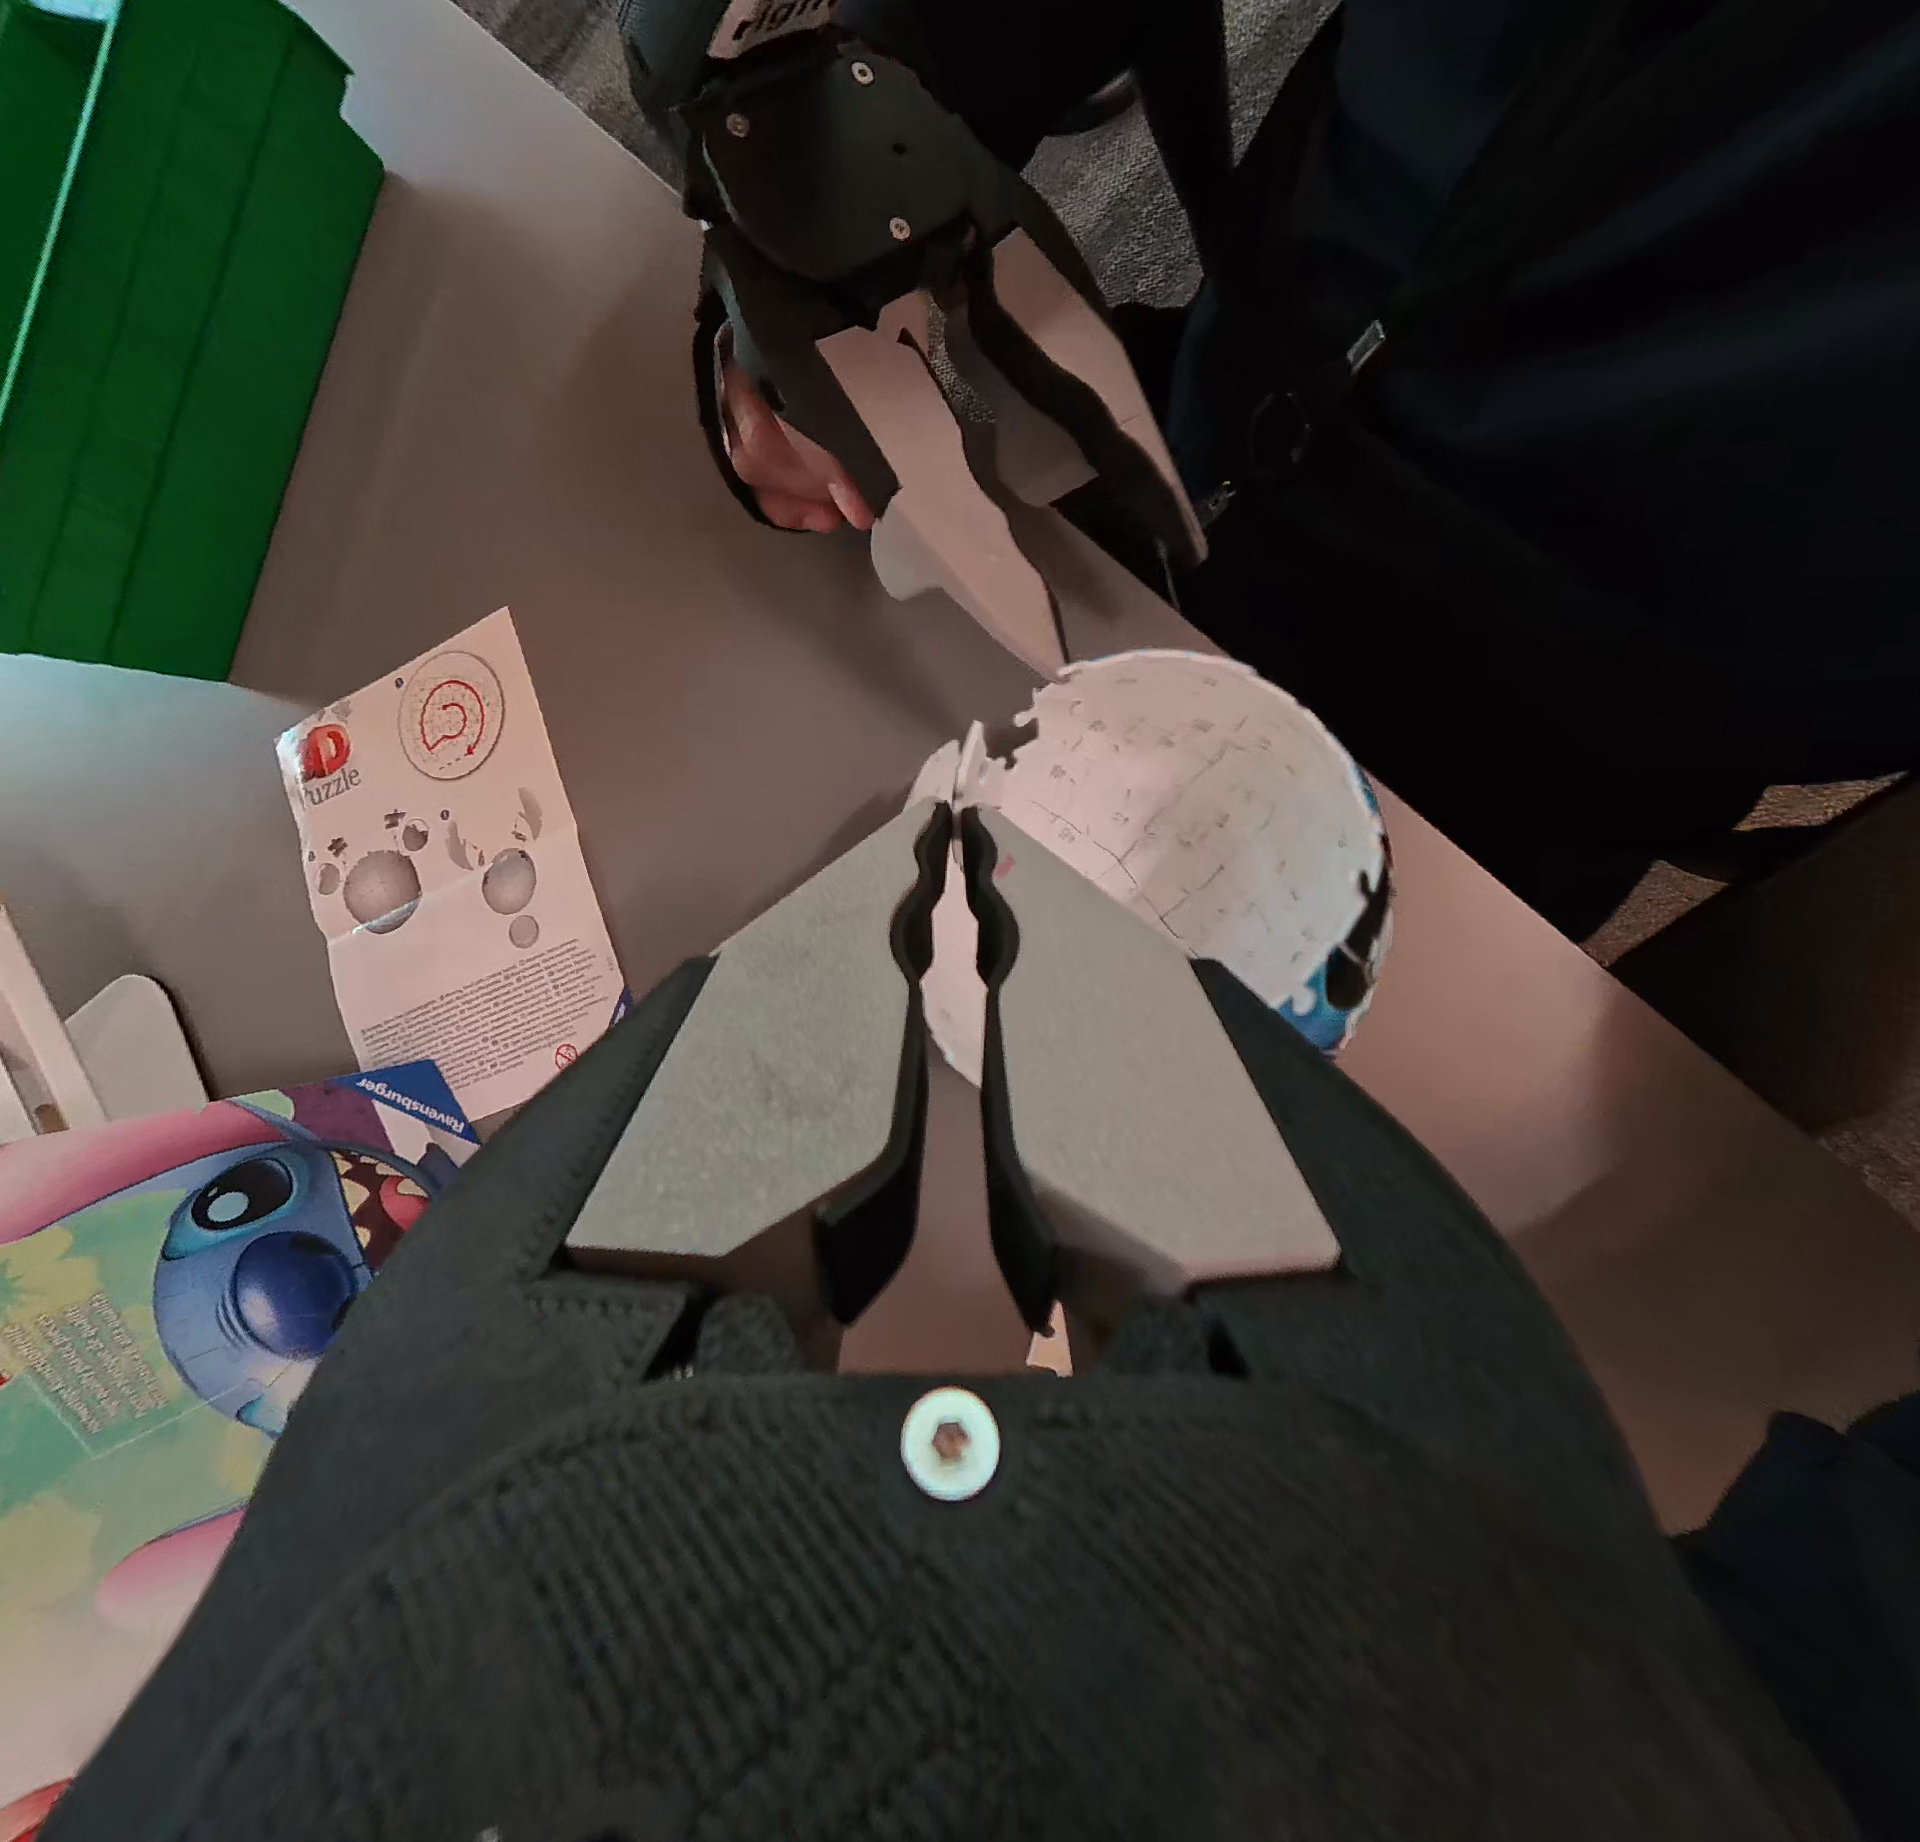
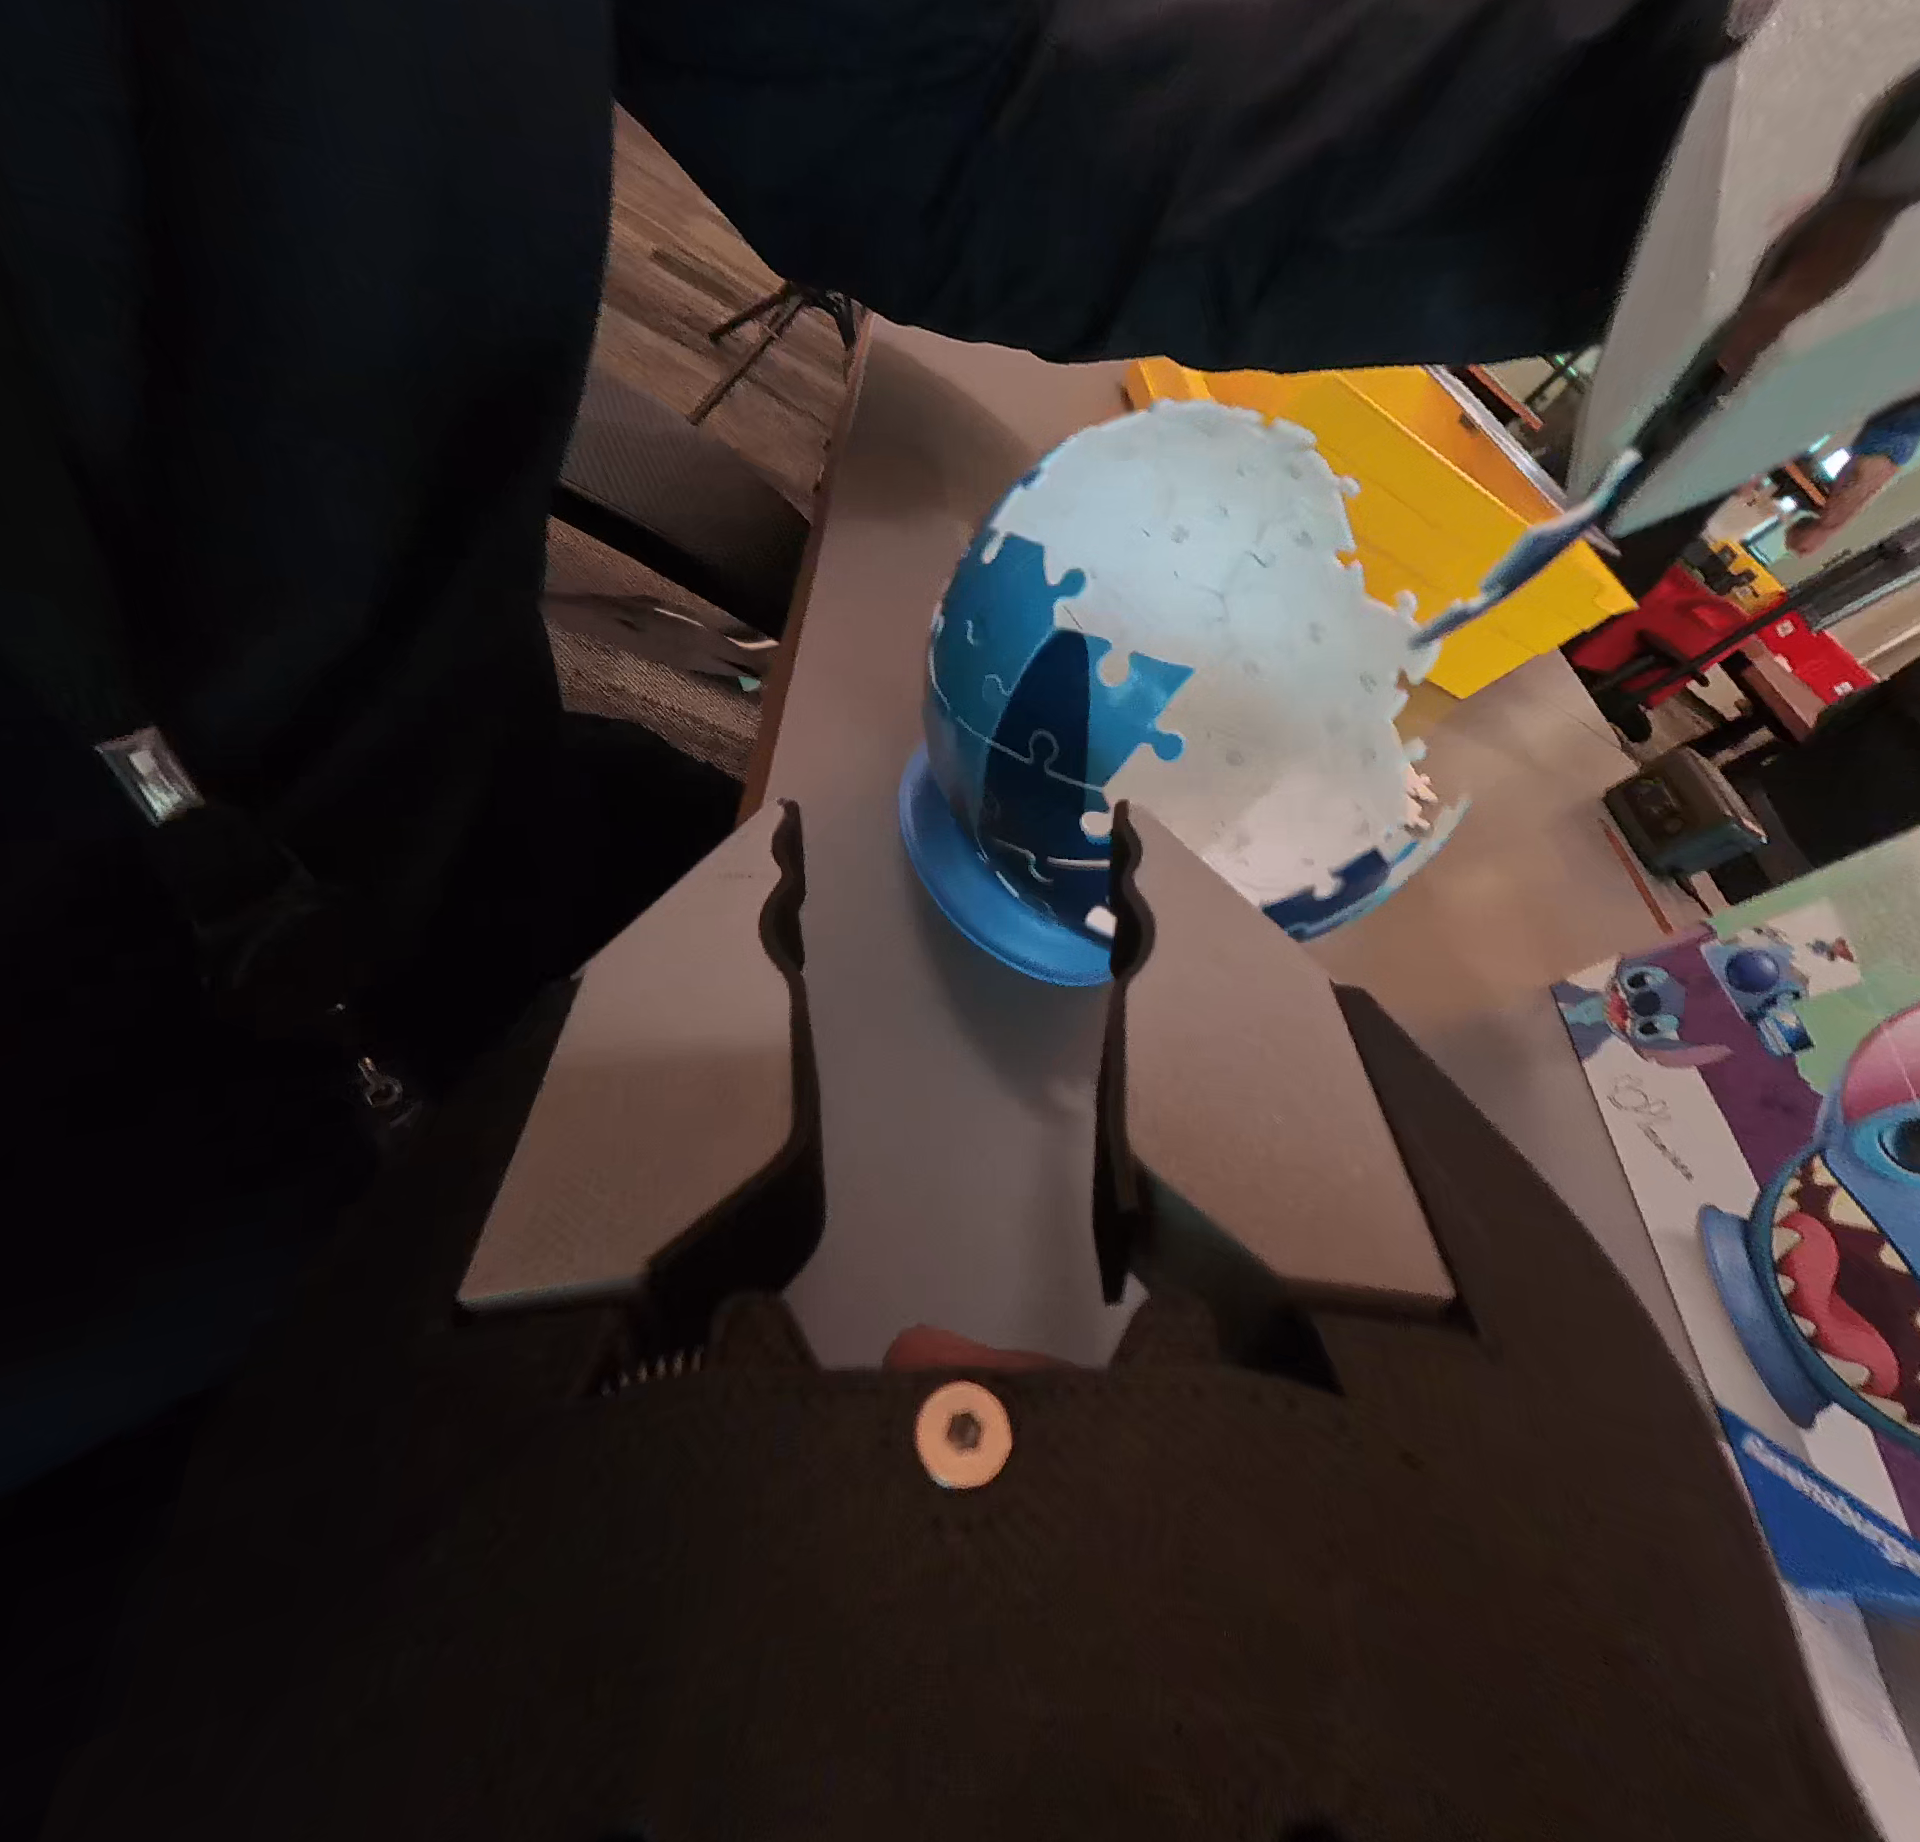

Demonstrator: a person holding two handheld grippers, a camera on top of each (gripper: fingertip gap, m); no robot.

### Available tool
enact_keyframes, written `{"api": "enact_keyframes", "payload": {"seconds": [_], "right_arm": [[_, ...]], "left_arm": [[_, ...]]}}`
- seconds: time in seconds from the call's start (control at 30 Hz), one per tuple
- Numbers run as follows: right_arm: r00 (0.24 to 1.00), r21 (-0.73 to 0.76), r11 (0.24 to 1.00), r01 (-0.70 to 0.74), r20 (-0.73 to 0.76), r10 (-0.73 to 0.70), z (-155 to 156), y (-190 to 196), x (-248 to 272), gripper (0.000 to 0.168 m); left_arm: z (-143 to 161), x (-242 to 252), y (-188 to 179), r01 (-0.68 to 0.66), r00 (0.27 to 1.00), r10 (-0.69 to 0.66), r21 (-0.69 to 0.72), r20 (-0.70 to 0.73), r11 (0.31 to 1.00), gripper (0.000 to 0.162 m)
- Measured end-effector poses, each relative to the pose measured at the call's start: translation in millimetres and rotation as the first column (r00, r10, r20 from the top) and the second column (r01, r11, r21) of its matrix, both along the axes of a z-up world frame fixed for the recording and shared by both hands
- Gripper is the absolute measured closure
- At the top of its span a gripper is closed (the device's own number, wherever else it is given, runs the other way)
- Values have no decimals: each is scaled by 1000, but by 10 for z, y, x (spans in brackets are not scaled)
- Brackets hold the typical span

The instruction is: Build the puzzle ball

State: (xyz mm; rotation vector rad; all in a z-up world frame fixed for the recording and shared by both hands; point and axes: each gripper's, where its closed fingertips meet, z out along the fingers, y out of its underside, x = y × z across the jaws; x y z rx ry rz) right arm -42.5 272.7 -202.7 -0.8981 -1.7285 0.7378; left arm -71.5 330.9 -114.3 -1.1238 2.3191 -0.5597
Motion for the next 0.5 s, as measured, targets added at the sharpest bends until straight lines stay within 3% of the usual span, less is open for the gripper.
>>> {"api": "enact_keyframes", "payload": {"seconds": [0.3, 0.5], "right_arm": [[997, 37, 998, -60, -50, 62, 248, -119, -72, 113], [997, 205, 978, -47, -58, 60, 884, -5, 130, 120]], "left_arm": [[25, 65, -194, 85, 996, -86, -60, -11, 995, 162], [127, -1, -506, 256, 963, -270, -340, 7, 905, 162]]}}
